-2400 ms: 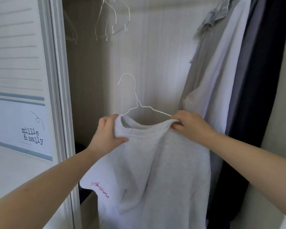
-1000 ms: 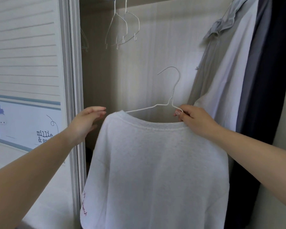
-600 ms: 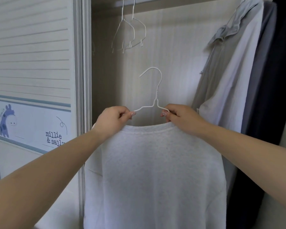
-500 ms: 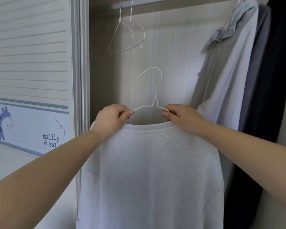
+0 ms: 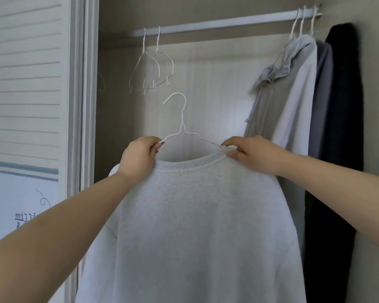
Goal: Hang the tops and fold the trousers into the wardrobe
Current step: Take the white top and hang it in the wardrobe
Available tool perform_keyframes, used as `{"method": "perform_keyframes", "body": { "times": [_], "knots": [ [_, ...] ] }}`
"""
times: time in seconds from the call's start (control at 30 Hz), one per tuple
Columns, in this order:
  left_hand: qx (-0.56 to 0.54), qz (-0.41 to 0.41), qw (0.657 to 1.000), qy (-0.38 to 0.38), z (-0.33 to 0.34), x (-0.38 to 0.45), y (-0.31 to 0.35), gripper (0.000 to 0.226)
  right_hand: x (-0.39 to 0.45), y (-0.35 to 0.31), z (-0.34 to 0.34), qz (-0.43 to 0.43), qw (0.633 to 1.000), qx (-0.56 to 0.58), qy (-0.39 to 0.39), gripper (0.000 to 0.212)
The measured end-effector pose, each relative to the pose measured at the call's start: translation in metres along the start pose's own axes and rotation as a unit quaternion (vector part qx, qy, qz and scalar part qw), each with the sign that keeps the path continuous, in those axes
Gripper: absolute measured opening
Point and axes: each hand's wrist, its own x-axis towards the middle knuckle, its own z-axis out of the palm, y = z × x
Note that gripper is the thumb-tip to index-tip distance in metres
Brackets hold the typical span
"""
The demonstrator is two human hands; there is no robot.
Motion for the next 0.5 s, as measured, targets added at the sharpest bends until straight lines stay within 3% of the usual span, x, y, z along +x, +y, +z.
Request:
{"method": "perform_keyframes", "body": {
  "times": [0.17,0.37,0.5],
  "knots": [
    [-0.05,-0.025,0.998,0.027,0.024,0.055,0.006,0.021,0.03,0.024,-0.033,0.01,0.997,-0.079,0.017,0.027],
    [-0.101,-0.059,0.993,0.003,0.068,0.122,0.035,0.021,0.067,0.056,-0.068,0.028,0.992,-0.031,0.119,0.02],
    [-0.224,-0.068,0.972,-0.024,0.09,0.156,0.073,0.042,0.104,0.081,-0.105,0.053,0.981,-0.03,0.182,0.02]
  ]
}}
